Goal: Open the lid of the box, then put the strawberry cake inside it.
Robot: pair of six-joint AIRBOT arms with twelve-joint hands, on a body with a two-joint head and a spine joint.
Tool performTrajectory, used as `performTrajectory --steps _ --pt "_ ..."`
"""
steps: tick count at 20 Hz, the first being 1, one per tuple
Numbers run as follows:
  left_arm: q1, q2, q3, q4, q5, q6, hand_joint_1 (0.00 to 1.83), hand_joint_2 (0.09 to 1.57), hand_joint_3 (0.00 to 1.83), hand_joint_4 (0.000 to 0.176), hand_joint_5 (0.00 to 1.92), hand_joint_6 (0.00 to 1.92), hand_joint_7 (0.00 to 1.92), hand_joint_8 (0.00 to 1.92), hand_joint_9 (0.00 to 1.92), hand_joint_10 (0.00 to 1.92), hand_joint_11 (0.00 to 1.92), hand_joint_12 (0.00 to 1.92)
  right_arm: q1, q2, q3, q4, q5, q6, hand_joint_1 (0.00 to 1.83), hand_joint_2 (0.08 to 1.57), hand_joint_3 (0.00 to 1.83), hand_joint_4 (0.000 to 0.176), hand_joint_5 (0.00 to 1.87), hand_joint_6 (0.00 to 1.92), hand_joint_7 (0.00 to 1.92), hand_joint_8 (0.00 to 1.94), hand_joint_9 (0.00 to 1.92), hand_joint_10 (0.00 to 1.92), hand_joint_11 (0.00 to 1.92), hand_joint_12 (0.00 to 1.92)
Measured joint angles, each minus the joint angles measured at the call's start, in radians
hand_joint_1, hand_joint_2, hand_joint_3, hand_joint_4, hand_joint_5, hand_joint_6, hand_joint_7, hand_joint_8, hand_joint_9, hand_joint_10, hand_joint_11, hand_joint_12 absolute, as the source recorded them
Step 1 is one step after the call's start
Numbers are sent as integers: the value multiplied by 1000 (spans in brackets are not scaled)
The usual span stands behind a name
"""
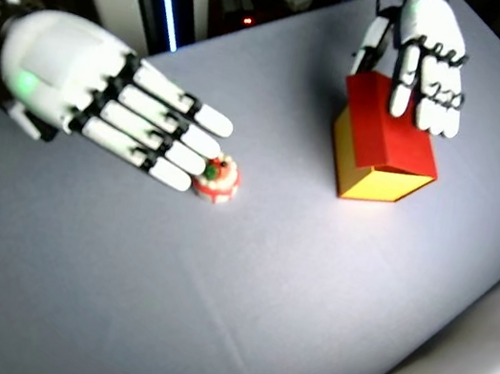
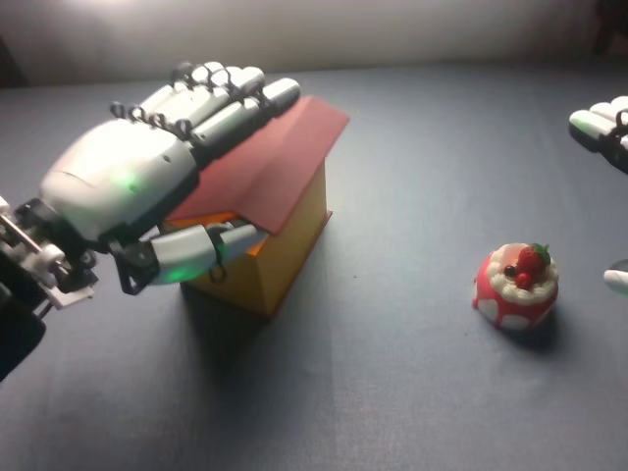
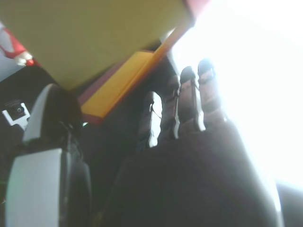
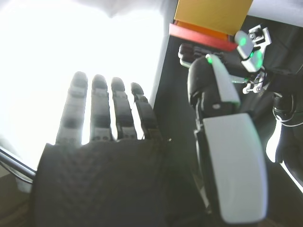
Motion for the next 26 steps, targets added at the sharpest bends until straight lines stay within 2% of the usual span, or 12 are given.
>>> performTrajectory --steps 1,2,5,6,8,13,17,19,20,24,25,26 --pt "0 4 0 -4 -17 0 703 1295 15 176 0 0 0 0 0 0 0 0 -3 0 0 0 -3 0 673 1268 11 0 0 0 0 0 0 0 0 0" --pt "0 7 0 -16 -37 0 756 1246 0 147 0 0 0 0 0 0 0 0 -3 0 0 1 -3 1 678 1266 7 0 0 0 0 0 0 0 0 0" --pt "0 14 3 -61 -73 0 770 1235 0 166 0 0 0 0 0 0 33 21 -3 0 0 4 0 2 678 1270 8 0 0 0 0 0 0 0 0 0" --pt "0 14 11 -84 -80 2 718 1266 5 146 0 0 0 0 0 0 3 3 -3 0 0 4 0 2 714 1269 6 0 0 0 0 0 0 0 0 0" --pt "0 15 12 -125 -100 3 681 1275 8 152 0 0 0 0 0 0 0 0 -3 0 0 4 0 2 757 1262 2 0 0 0 0 0 0 0 0 0" --pt "21 25 16 -211 -172 3 590 1349 23 138 0 0 0 0 0 0 0 0 -10 -8 0 6 2 2 739 1275 6 0 0 0 0 0 0 0 0 0" --pt "54 38 23 -353 -230 4 535 1360 8 132 0 0 0 0 0 0 12 6 -14 -10 1 11 0 6 739 1270 2 0 0 0 0 0 0 0 0 0" --pt "74 43 30 -418 -245 4 570 1362 5 145 0 0 0 0 0 0 5 2 -16 -11 1 12 3 7 738 1269 1 0 0 0 0 0 0 0 0 0" --pt "86 48 34 -455 -243 4 602 1357 1 129 0 0 0 0 0 0 0 0 -16 -11 1 11 3 7 770 1263 0 0 0 0 0 0 0 0 0 0" --pt "113 60 38 -495 -225 4 682 1298 0 148 0 0 0 0 0 0 0 0 -16 -17 3 14 3 8 738 1252 0 0 0 0 0 0 0 0 0 0" --pt "117 61 38 -477 -218 4 722 1287 0 175 0 0 0 0 0 0 0 0 -18 -19 4 13 3 8 774 1229 0 0 0 0 0 0 0 0 0 0" --pt "119 62 33 -459 -213 4 786 1292 0 176 0 0 0 0 19 7 0 1062 -24 -21 6 11 5 12 765 1219 0 0 0 0 0 0 0 0 0 0"
